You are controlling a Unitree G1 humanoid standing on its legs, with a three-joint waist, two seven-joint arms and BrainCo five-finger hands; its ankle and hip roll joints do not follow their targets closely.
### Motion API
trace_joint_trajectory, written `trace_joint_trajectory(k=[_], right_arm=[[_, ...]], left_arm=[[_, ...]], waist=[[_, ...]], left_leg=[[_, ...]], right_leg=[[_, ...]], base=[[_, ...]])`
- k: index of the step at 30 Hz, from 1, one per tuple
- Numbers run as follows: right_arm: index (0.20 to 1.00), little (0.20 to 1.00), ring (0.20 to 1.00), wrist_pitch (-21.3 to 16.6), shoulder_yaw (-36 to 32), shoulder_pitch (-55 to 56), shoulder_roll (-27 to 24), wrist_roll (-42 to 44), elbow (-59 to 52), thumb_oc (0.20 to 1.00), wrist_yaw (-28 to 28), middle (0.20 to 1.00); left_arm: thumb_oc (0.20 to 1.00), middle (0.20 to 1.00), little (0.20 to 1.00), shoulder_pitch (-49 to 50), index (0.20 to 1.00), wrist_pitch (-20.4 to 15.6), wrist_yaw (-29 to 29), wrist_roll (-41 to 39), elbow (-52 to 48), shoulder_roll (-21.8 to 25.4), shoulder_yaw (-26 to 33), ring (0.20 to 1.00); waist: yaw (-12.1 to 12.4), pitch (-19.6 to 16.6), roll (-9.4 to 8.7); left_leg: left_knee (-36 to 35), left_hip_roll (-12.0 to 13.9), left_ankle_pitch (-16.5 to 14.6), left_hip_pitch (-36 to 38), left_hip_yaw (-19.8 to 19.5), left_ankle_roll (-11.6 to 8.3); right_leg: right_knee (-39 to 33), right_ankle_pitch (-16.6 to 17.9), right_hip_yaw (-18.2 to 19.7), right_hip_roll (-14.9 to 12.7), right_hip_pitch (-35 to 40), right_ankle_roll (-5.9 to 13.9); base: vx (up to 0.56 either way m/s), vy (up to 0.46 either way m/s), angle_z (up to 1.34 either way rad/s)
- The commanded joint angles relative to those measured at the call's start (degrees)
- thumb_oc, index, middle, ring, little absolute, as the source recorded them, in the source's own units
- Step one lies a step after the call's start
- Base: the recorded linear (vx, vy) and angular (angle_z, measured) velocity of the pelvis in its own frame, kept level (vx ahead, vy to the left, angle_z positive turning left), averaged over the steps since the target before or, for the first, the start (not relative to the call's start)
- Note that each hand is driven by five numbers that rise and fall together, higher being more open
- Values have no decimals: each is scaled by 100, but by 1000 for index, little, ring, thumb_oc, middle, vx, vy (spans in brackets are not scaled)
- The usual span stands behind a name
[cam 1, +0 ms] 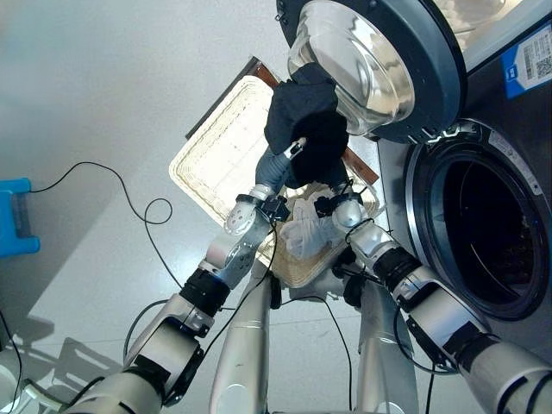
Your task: Put the clothes into the washing machine.
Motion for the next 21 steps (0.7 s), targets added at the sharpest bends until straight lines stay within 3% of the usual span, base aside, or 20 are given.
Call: trace_joint_trajectory(k=[1, 4, 21], right_arm=[[222, 222, 222, -766, 144, -494, 197, 184, -548, 222, 430, 222], [200, 200, 200, -870, 139, -497, 218, 452, -583, 200, 516, 200], [200, 200, 200, -1261, -343, -313, 419, 1095, -470, 200, -135, 200]], left_arm=[[200, 200, 200, -118, 200, 6, -93, -82, -399, -266, -320, 200], [200, 200, 200, -143, 200, 36, -67, -68, -348, -269, -317, 200], [200, 200, 200, -196, 200, 167, 245, 155, 40, -317, -309, 200]], waist=[[84, -139, 272], [75, -139, 262], [-29, -139, 243]], left_leg=[[528, -292, -857, -22, 468, -16], [542, -289, -862, -25, 471, -20], [578, -249, -897, -29, 540, -36]], right_leg=[[-575, 606, 29, 117, 85, 677], [-567, 608, 37, 118, 76, 677], [-562, 594, 122, 175, 47, 679]], base=[[0, 0, 0], [0, 0, 0], [0, 0, 0]])
